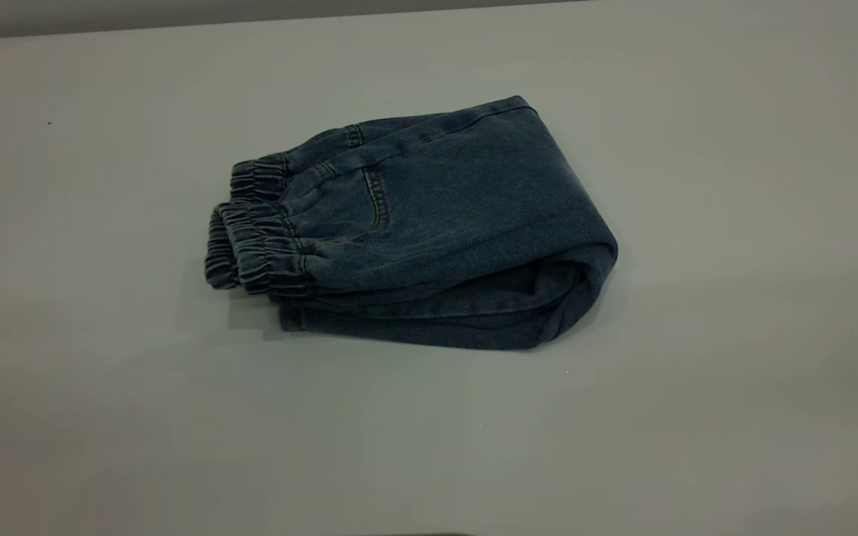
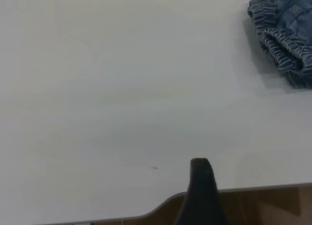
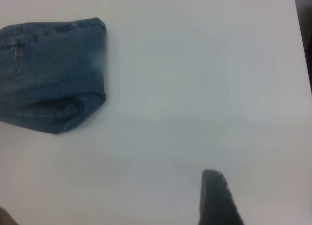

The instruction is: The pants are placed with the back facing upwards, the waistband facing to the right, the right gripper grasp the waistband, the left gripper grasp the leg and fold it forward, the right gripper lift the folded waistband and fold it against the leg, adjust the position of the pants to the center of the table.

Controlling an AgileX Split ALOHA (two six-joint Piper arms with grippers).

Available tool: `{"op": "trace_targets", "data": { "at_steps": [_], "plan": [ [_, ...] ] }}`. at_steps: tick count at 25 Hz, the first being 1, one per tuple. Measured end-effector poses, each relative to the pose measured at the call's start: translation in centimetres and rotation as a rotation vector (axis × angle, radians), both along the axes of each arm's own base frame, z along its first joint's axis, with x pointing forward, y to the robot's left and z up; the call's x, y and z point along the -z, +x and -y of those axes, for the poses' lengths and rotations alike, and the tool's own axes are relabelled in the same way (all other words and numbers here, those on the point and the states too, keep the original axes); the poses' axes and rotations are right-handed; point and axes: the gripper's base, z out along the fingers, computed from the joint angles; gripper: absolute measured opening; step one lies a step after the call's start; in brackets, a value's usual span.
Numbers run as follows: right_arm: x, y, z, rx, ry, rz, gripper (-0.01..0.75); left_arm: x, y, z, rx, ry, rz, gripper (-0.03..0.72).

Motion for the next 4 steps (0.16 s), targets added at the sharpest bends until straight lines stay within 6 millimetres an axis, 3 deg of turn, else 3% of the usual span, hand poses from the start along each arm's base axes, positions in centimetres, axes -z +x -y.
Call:
{"op": "trace_targets", "data": {
  "at_steps": [4],
  "plan": [
    [0.00,0.00,0.00,0.000,0.000,0.000,0.344,0.00,0.00,0.00,0.000,0.000,0.000,0.496]
  ]
}}
